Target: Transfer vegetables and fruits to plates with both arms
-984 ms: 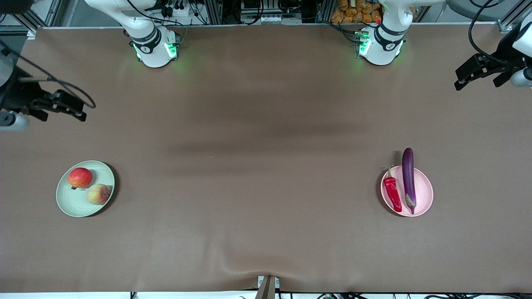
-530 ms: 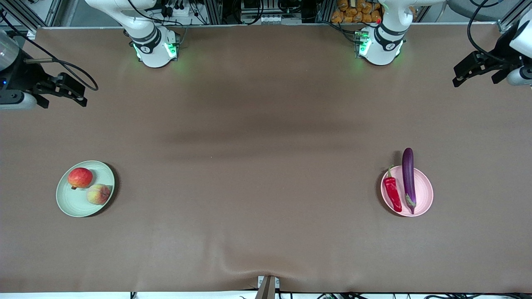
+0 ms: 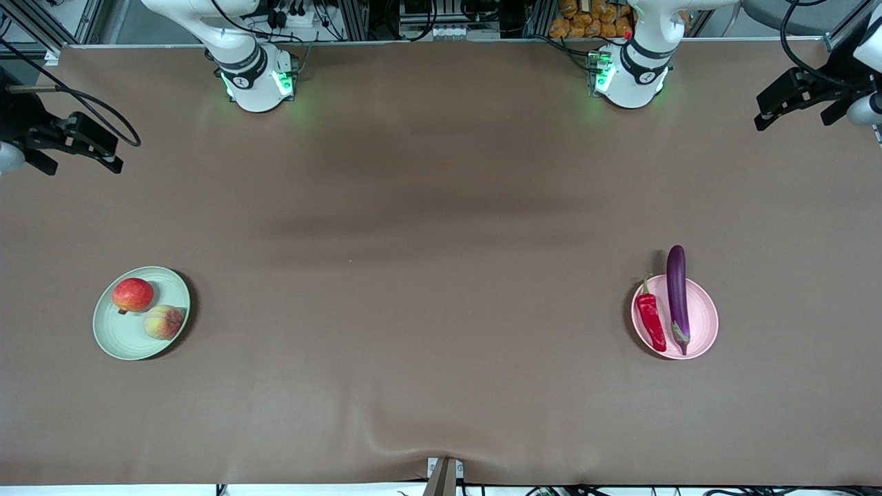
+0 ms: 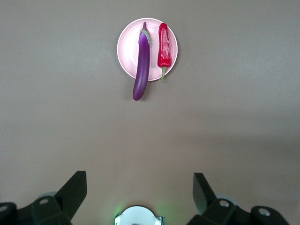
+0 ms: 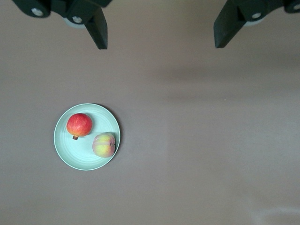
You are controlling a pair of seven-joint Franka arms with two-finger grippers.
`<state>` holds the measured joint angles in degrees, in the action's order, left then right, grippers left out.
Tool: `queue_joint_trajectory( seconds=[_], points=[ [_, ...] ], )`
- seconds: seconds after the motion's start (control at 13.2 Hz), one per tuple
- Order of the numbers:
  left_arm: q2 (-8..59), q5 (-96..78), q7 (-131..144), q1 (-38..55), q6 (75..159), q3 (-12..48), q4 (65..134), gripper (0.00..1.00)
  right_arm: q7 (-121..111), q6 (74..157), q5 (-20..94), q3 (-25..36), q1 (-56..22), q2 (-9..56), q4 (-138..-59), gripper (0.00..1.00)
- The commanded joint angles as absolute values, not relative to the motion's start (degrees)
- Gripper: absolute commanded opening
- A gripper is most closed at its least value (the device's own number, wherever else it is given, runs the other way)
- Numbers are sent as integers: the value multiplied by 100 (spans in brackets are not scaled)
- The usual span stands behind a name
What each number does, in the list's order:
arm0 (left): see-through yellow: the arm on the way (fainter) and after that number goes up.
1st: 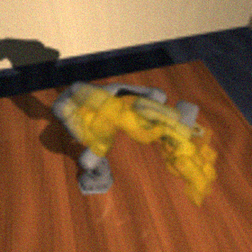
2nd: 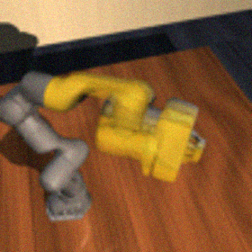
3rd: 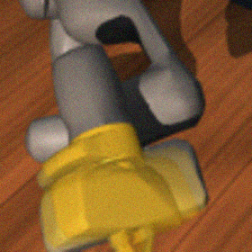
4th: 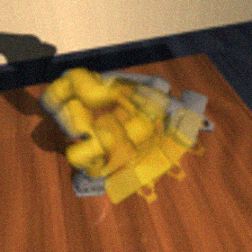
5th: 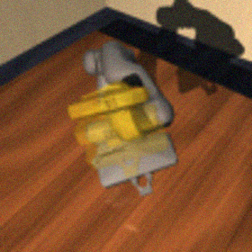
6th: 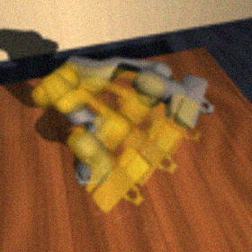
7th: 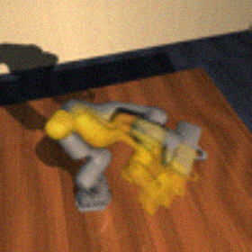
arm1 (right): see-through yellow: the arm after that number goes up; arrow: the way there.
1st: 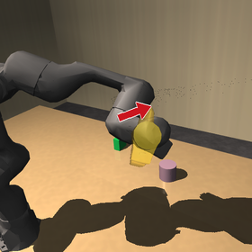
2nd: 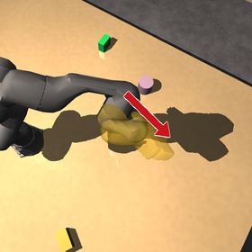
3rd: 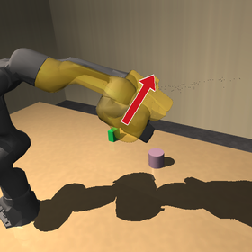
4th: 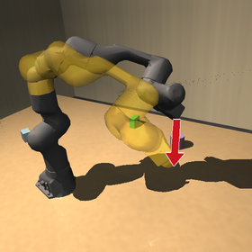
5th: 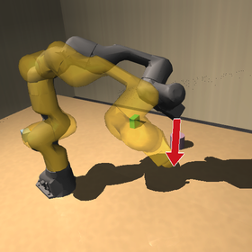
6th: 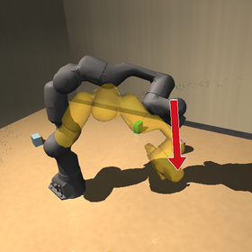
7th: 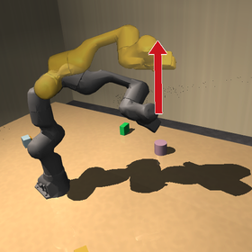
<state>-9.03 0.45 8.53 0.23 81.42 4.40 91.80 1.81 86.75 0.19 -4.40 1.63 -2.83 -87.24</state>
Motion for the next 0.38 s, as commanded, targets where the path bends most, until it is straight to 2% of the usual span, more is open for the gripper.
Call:
queue_joint_trajectory(
  seconds=[0.0,0.3],
  points=[
    [-844,79,747,18,7945,439,9009,100,114,8578,70,-483,237,-211,-8587,100],
    [-835,70,747,9,7919,431,8921,100,114,8578,114,-483,255,-211,-8596,100]
  ],
)
